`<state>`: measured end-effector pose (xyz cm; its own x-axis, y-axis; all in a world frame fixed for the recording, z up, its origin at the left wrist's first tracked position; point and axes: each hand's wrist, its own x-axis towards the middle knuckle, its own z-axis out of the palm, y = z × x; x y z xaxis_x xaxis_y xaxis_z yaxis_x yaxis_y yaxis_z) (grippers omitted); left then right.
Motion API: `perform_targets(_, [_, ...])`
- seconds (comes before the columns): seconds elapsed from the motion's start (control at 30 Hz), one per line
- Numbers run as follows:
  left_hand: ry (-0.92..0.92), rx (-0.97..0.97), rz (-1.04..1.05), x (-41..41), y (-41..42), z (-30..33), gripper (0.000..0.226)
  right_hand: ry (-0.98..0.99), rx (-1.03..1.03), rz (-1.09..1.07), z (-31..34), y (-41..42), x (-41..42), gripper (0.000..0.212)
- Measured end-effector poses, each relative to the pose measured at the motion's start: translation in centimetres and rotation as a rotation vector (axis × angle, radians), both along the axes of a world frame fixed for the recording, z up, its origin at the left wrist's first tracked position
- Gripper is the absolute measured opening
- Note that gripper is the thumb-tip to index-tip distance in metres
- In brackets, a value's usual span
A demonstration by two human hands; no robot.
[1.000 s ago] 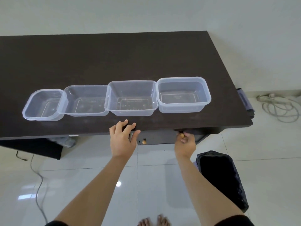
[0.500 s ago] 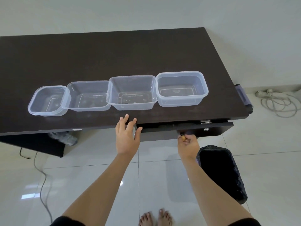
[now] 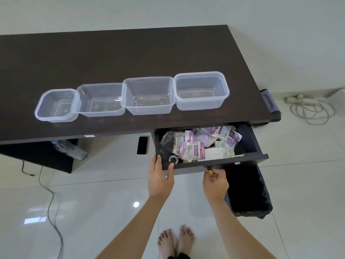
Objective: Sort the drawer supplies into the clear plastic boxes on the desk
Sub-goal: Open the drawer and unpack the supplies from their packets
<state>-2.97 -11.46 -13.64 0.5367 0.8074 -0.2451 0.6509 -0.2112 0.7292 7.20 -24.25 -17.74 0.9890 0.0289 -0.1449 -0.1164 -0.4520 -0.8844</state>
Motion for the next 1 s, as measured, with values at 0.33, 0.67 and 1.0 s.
perform_targets(0.33, [0.013,-0.015,0.01,-3.4,-3.2,0.3,0.066,0.15,0.036,-0.077,1.2,-2.9,-3.3,0.015])
perform_targets(0.67, [0.072,-0.066,-0.05,-7.1,-6.3,1.1,0.067,0.278,0.007,-0.098,2.0,-6.2,-6.5,0.015])
perform_targets(1.0, [0.075,-0.096,-0.057,-8.2,-7.4,1.8,0.067,0.302,-0.066,-0.101,2.7,-7.5,-7.6,0.013])
